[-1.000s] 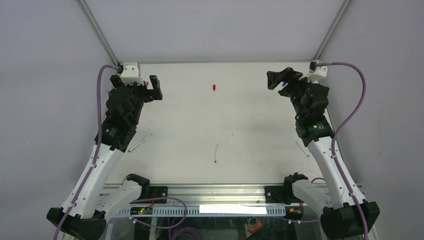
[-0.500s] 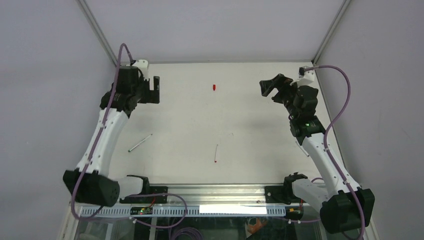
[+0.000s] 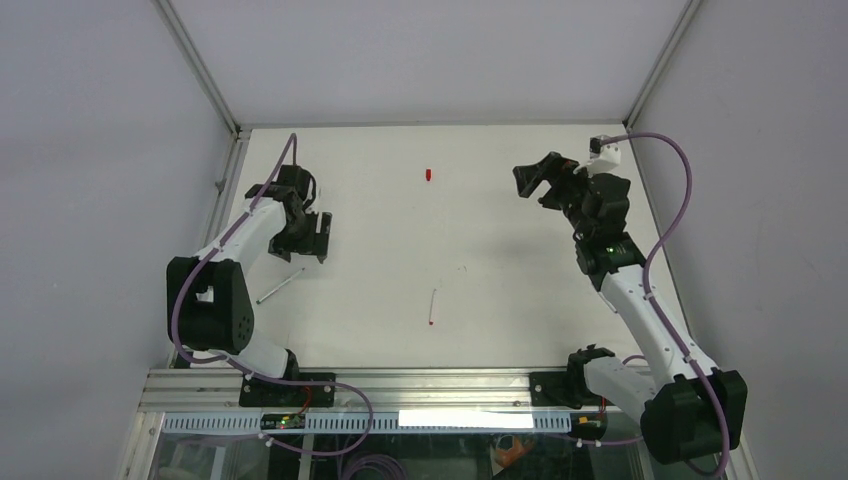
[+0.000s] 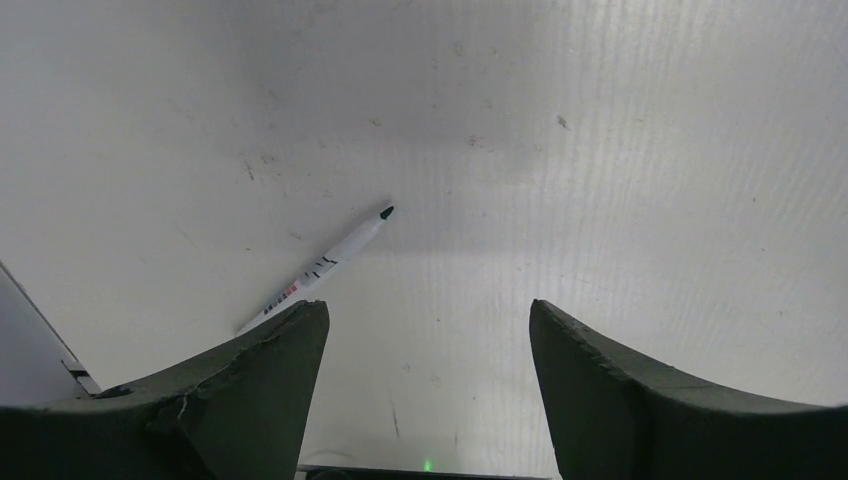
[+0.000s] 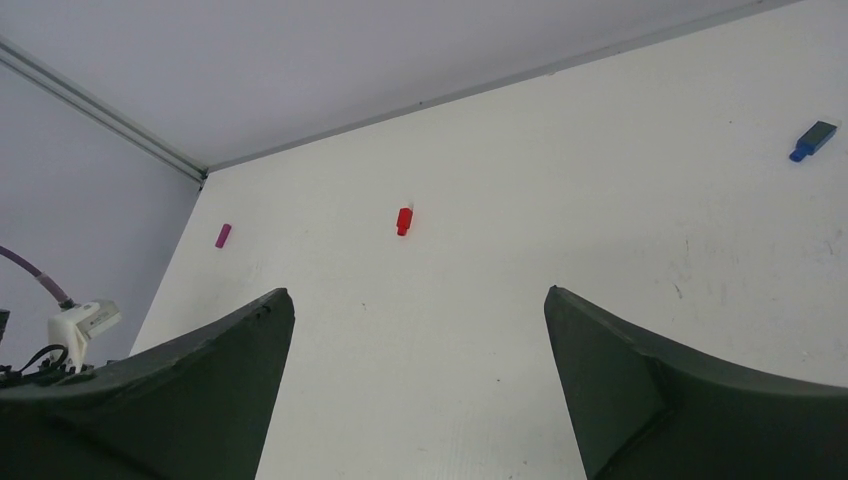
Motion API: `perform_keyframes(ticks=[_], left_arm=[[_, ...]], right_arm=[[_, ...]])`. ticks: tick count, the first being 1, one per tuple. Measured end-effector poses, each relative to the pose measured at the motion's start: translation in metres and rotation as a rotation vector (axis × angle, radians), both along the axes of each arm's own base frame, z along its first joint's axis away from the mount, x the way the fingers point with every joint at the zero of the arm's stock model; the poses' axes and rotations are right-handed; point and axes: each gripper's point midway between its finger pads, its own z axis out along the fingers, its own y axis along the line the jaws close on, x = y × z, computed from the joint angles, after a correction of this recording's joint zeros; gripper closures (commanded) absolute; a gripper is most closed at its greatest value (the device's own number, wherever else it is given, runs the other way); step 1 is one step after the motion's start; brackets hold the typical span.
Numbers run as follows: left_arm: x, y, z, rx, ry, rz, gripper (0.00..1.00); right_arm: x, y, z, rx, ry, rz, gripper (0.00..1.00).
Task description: Insert the pens into the pen caps
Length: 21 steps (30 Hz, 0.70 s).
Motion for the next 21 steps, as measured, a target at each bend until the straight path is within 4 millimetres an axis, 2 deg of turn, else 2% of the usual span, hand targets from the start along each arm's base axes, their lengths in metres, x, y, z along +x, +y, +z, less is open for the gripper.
perform_keyframes(ticks=[6, 8, 15, 21], left_arm=[[-0.001, 0.019, -0.002, 0.033, 0.007, 0.073, 0.32], [-0.002, 0.025, -0.009, 0.043, 0.037, 0.097, 0.36], [-0.012, 0.026, -0.045, 0.049, 0.194, 0.101, 0.43], [-0.014, 0.028, -0.047, 0.053, 0.213, 0.108, 0.46]], right_arm=[[0.000, 0.008, -0.007, -0.016, 0.014, 0.026, 0.00], [0.000, 0.009, -0.007, -0.021, 0.012, 0.030, 0.01], [0.000, 0.013, -0.009, -0.039, 0.012, 0.043, 0.01], [-0.001, 0.014, -0.011, -0.051, 0.014, 0.050, 0.00]])
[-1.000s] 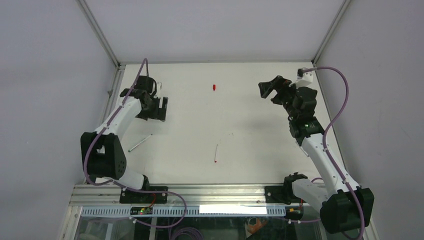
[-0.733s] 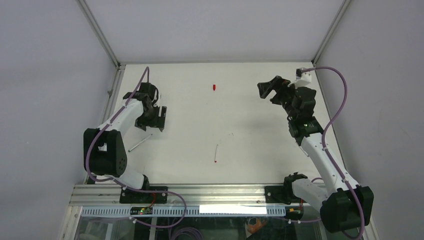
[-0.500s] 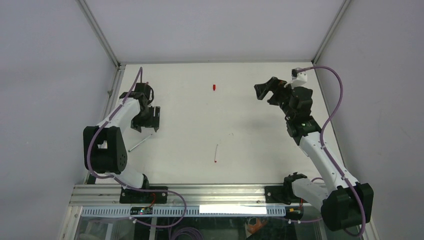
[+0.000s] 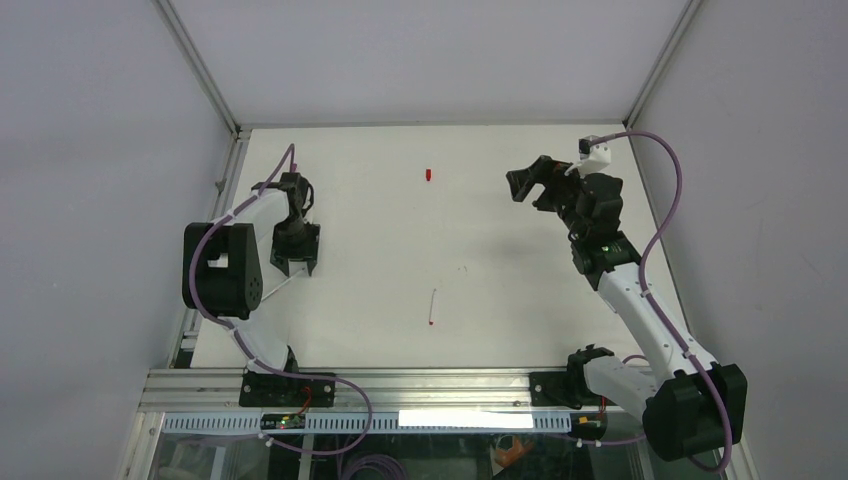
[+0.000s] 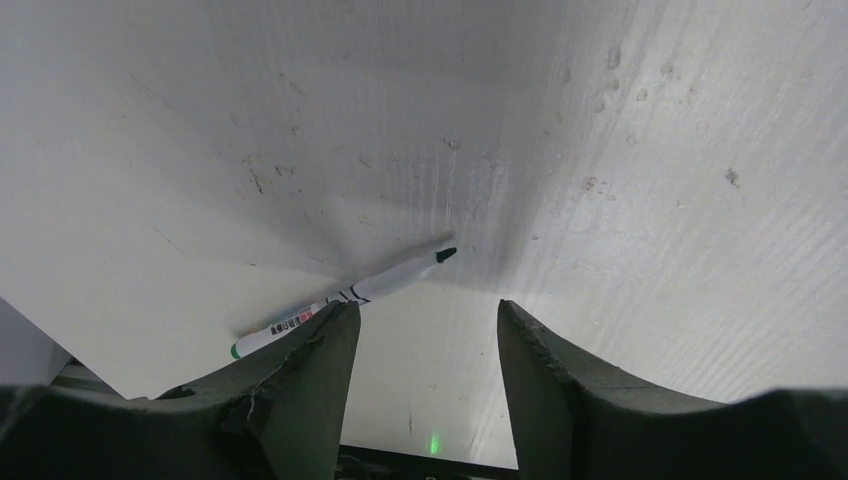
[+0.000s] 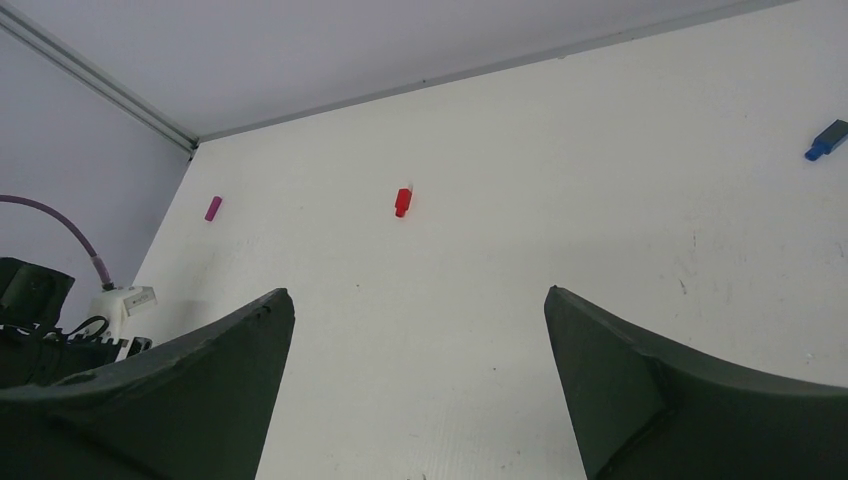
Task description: Insert the pens into the pen caps
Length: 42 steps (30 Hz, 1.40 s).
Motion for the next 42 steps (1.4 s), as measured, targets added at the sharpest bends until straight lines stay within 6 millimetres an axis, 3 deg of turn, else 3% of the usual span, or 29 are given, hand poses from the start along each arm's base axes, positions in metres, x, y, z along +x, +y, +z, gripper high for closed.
perform_keyframes(ticks=[11, 21, 34, 37, 42], left_arm=[[0.000, 0.003, -0.010, 0.021, 0.058, 0.001, 0.57], [-0.001, 0.005, -0.012, 0.034, 0.091, 0.001, 0.98], [0.000, 0.001, -0.011, 0.031, 0.093, -0.012, 1.00], [0.013, -0.013, -0.005, 0.029, 0.055, -0.057, 1.00], [0.073, -0.074, 0.029, -0.007, -0.141, -0.202, 1.00]], right_arm=[[-0.001, 0.000, -0.001, -0.006, 0.003, 0.002, 0.00], [-0.001, 0.001, -0.001, -0.008, 0.002, 0.004, 0.00], [0.000, 0.001, -0.002, -0.008, 0.004, 0.005, 0.01], [0.001, 0.002, -0.001, -0.003, -0.001, 0.005, 0.01], [0.001, 0.002, -0.004, -0.001, -0.002, 0.004, 0.00]])
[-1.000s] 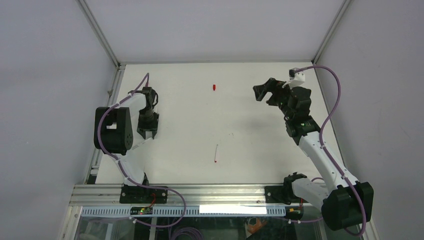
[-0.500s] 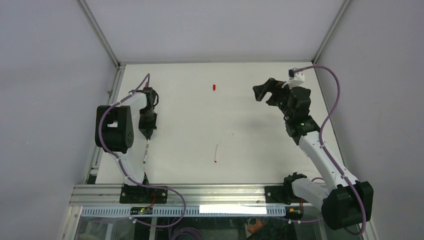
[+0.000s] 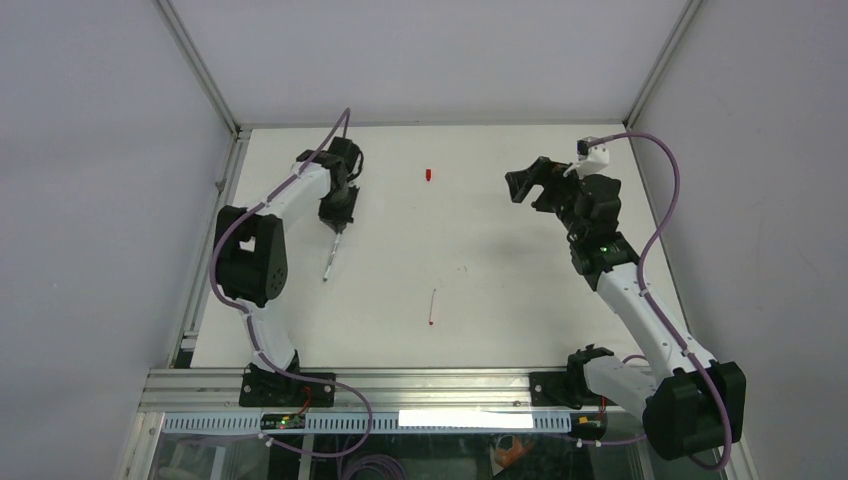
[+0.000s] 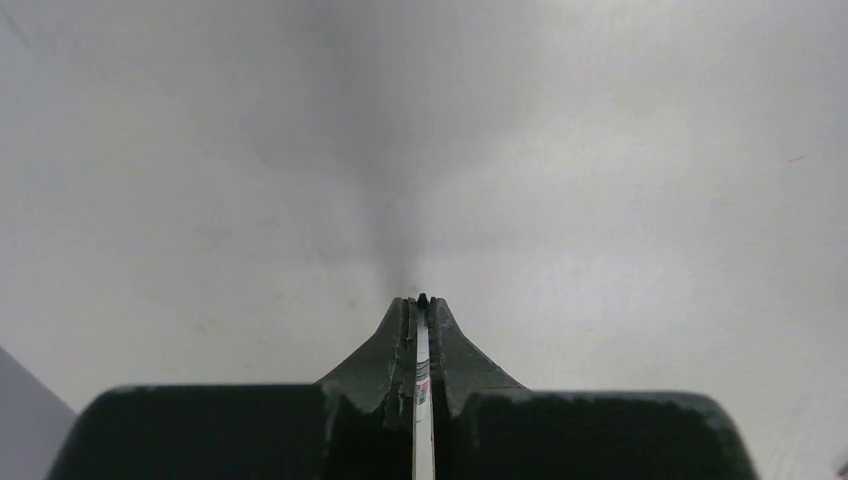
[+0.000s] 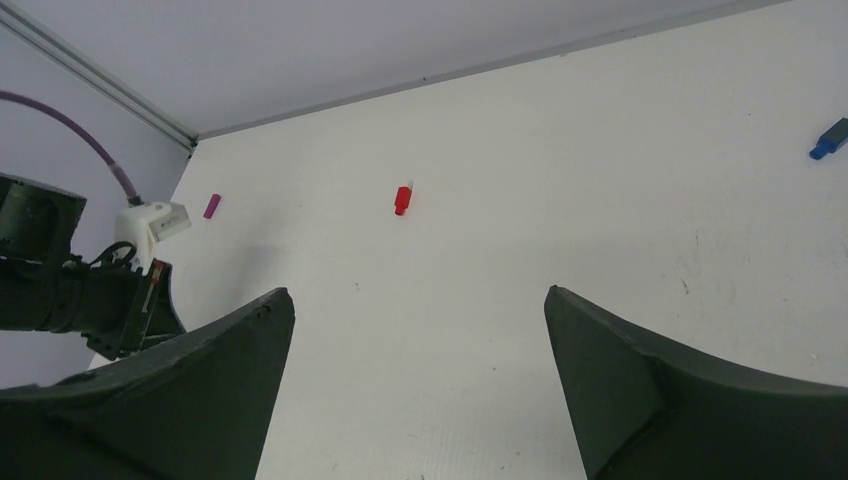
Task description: Insert the pens into the pen caps
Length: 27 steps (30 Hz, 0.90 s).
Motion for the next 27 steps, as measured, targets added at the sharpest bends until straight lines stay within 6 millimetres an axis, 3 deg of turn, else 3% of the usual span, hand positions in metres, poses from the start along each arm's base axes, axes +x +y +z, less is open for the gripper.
perform_keyframes(ticks=[4, 8, 11, 12, 13, 19, 27], left_arm=[[0.046, -0.049, 0.017, -0.055, -0.124, -0.086, 0.96], [0.057, -0.059, 0.010, -0.067, -0.125, -0.098, 0.84], [0.055, -0.058, 0.000, -0.065, -0.097, -0.101, 0.55], [0.055, -0.057, -0.001, -0.062, -0.092, -0.105, 0.15], [0.055, -0.057, -0.003, -0.062, -0.088, -0.102, 0.02], [0.051, -0.055, -0.008, -0.067, -0.087, -0.098, 0.01], [0.008, -0.043, -0.022, -0.060, -0.017, -0.096, 0.10]], right_arm=[[-0.001, -0.001, 0.000, -0.004, 0.000, -0.003, 0.00], [-0.001, -0.003, 0.002, -0.006, -0.006, -0.010, 0.00], [-0.002, -0.003, 0.003, -0.006, -0.008, -0.010, 0.00], [-0.002, -0.003, 0.003, -0.006, -0.008, -0.010, 0.01], [-0.002, -0.003, 0.003, -0.006, -0.008, -0.010, 0.00], [-0.002, -0.003, 0.003, -0.006, -0.009, -0.010, 0.00], [-0.002, -0.003, 0.003, -0.005, -0.009, -0.010, 0.00]])
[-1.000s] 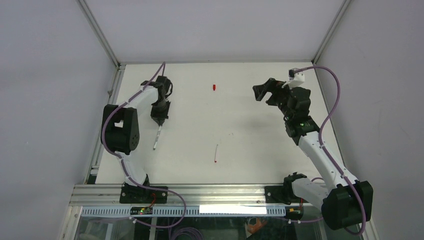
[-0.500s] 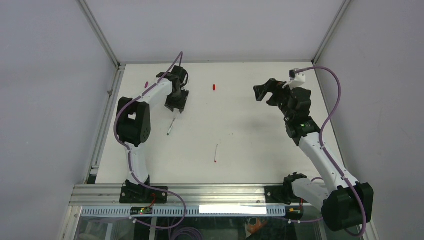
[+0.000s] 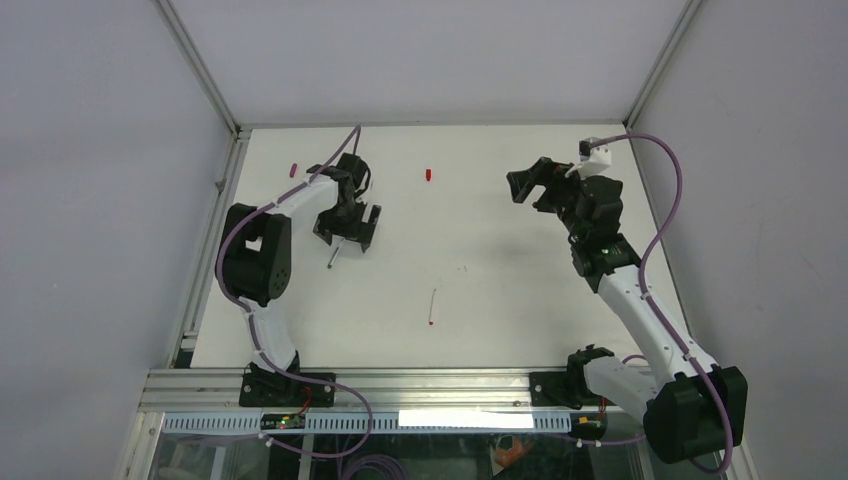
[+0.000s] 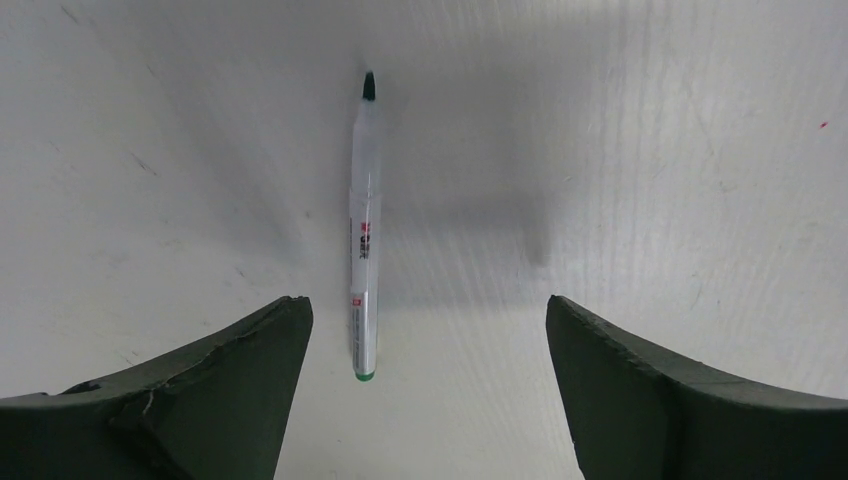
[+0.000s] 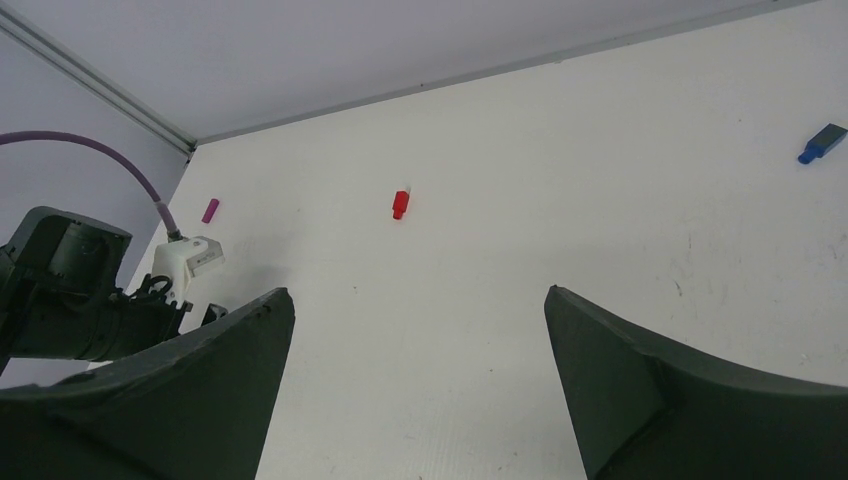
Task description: Insert the pens into the pen caps
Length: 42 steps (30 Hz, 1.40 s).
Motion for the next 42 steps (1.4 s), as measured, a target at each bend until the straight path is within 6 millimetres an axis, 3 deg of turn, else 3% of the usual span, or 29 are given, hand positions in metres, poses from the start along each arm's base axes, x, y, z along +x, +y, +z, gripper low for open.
perform_keyframes(ticks=[4, 10, 13, 14, 15, 28, 31, 33, 37, 40, 42], left_arm=[[-0.020, 0.009, -0.005, 0.022, 0.027, 0.008, 0.12], [-0.043, 0.018, -0.012, 0.029, 0.067, 0.030, 0.27], [-0.049, 0.019, -0.016, 0.019, 0.091, 0.036, 0.55], [-0.049, 0.018, -0.017, 0.017, 0.096, 0.035, 0.73], [-0.050, 0.017, -0.019, 0.012, 0.106, 0.040, 0.97], [-0.052, 0.009, -0.015, -0.033, 0.126, 0.025, 1.00], [-0.047, -0.004, 0.006, -0.127, 0.030, 0.002, 1.00], [-0.041, -0.017, 0.034, -0.224, -0.087, -0.034, 1.00], [-0.031, -0.049, 0.106, -0.440, -0.355, -0.131, 1.00], [-0.030, -0.073, 0.151, -0.588, -0.505, -0.215, 1.00], [-0.029, -0.085, 0.165, -0.655, -0.542, -0.256, 1.00]], right_arm=[[-0.001, 0.000, 0.000, 0.000, -0.002, 0.000, 0.01], [-0.002, 0.000, 0.000, 0.001, -0.003, 0.000, 0.00], [-0.003, -0.001, -0.003, 0.000, 0.001, 0.001, 0.01], [-0.004, -0.001, -0.003, 0.000, 0.002, 0.001, 0.00], [-0.004, -0.001, -0.003, 0.000, 0.001, 0.000, 0.01], [-0.007, -0.001, 0.003, 0.013, -0.017, -0.008, 0.02], [-0.005, 0.004, -0.001, 0.040, -0.004, 0.000, 0.04], [-0.001, 0.018, -0.007, 0.055, 0.024, 0.041, 0.07], [0.005, 0.074, -0.023, 0.078, 0.100, 0.198, 0.15], [-0.001, 0.120, -0.033, 0.101, 0.138, 0.329, 0.28], [-0.005, 0.148, -0.036, 0.109, 0.151, 0.412, 0.34]])
